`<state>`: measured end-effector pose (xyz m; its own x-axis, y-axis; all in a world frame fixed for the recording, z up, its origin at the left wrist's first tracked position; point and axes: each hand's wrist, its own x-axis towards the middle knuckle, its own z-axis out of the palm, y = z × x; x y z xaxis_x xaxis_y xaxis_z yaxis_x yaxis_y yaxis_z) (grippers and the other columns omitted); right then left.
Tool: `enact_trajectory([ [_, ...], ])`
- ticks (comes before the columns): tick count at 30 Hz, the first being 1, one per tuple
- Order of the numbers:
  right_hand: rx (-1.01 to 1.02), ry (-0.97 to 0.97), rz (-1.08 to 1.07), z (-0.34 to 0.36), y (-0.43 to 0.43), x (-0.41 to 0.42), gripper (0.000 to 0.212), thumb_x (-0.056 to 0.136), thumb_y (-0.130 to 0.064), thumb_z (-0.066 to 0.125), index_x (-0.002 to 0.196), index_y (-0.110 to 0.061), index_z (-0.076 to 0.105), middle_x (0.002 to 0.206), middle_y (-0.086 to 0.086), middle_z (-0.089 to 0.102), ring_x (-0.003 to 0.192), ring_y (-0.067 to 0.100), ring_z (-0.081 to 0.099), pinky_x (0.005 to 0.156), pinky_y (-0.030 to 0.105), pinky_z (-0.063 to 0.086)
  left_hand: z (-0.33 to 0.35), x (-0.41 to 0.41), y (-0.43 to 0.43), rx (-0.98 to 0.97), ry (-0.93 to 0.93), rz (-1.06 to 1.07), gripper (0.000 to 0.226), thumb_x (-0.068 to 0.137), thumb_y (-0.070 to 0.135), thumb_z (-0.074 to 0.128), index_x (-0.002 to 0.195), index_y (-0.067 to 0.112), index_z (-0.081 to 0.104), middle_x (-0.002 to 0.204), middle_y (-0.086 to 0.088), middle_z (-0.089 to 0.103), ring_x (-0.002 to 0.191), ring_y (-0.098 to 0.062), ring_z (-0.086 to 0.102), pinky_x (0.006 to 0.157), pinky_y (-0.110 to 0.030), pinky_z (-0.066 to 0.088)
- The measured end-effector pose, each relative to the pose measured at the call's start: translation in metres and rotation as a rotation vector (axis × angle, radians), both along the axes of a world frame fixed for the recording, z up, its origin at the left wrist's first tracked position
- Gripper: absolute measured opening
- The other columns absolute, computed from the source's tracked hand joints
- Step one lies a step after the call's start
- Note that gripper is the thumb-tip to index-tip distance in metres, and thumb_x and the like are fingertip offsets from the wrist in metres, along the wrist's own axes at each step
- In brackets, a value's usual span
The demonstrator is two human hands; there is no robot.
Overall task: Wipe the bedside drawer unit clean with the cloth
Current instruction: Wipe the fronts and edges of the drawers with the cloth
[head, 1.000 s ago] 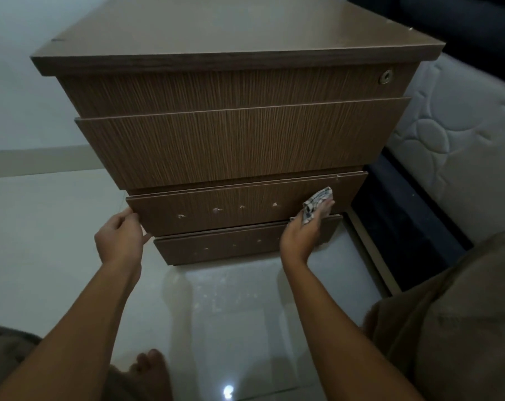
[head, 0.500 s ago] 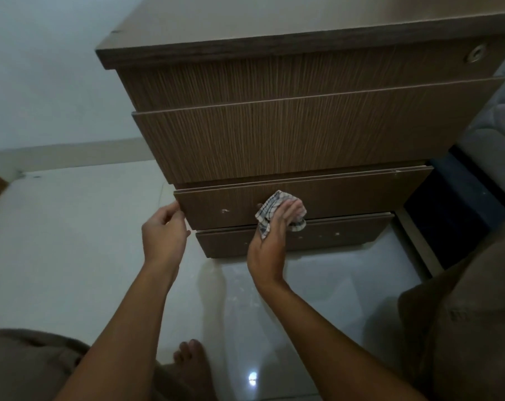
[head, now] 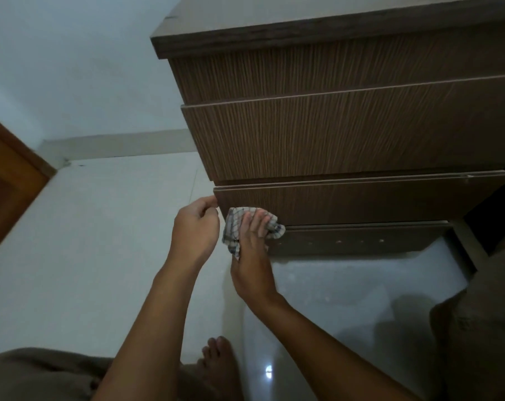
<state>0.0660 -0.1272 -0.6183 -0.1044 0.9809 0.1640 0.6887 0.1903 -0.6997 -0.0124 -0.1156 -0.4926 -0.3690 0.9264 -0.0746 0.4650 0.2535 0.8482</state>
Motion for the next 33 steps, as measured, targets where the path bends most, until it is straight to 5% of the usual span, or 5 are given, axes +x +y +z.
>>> enact_trajectory([
  [5,-0.163,0.108,0.246,0.004,-0.008,-0.010,0.092,0.093,0.003,0.047,0.141,-0.035,-0.022,0.153,-0.011,-0.025,0.147,0.011,-0.016,0.120,0.032,0.013,0.003,-0.006,0.001,-0.033,0.035,-0.018,0.038,0.100,0.008,0.038,0.125,0.014,0.066,0.128,-0.001,0.064,0.121,-0.016,0.054,0.097,-0.025,0.040],
  [9,-0.360,0.458,0.164,0.001,-0.027,0.004,0.073,0.099,-0.010,0.046,0.148,-0.050,0.010,0.146,-0.004,0.046,0.127,0.011,0.050,0.105,0.032,0.044,0.005,-0.006,-0.001,-0.029,0.039,-0.025,0.038,0.099,0.007,0.038,0.121,0.017,0.067,0.125,0.001,0.065,0.113,-0.011,0.054,0.094,-0.025,0.039],
  [17,-0.239,0.881,-0.592,0.017,-0.052,0.002,0.052,0.100,-0.007,0.043,0.149,-0.020,0.031,0.142,0.002,0.049,0.121,0.006,0.046,0.088,0.002,0.037,0.004,-0.004,-0.001,-0.026,0.003,-0.012,0.036,0.099,0.010,0.040,0.123,0.012,0.067,0.124,0.000,0.066,0.116,-0.016,0.058,0.091,-0.024,0.039],
  [21,-0.160,0.946,-0.813,0.033,-0.010,0.029,0.059,0.101,-0.010,0.043,0.154,-0.021,0.019,0.145,0.009,0.046,0.125,0.018,0.048,0.088,0.011,0.031,0.005,-0.002,-0.003,-0.025,0.013,-0.013,0.036,0.101,0.011,0.039,0.128,0.013,0.064,0.129,-0.001,0.063,0.118,-0.017,0.056,0.092,-0.024,0.039],
  [33,-0.592,0.917,-0.303,0.048,-0.003,-0.025,0.033,0.103,-0.028,0.042,0.128,-0.011,0.053,0.114,0.005,0.065,0.099,0.015,0.060,0.081,0.026,0.045,-0.003,-0.007,0.001,-0.023,-0.027,-0.038,0.040,0.096,0.007,0.040,0.125,0.015,0.066,0.122,0.004,0.065,0.116,-0.011,0.056,0.096,-0.025,0.040],
])
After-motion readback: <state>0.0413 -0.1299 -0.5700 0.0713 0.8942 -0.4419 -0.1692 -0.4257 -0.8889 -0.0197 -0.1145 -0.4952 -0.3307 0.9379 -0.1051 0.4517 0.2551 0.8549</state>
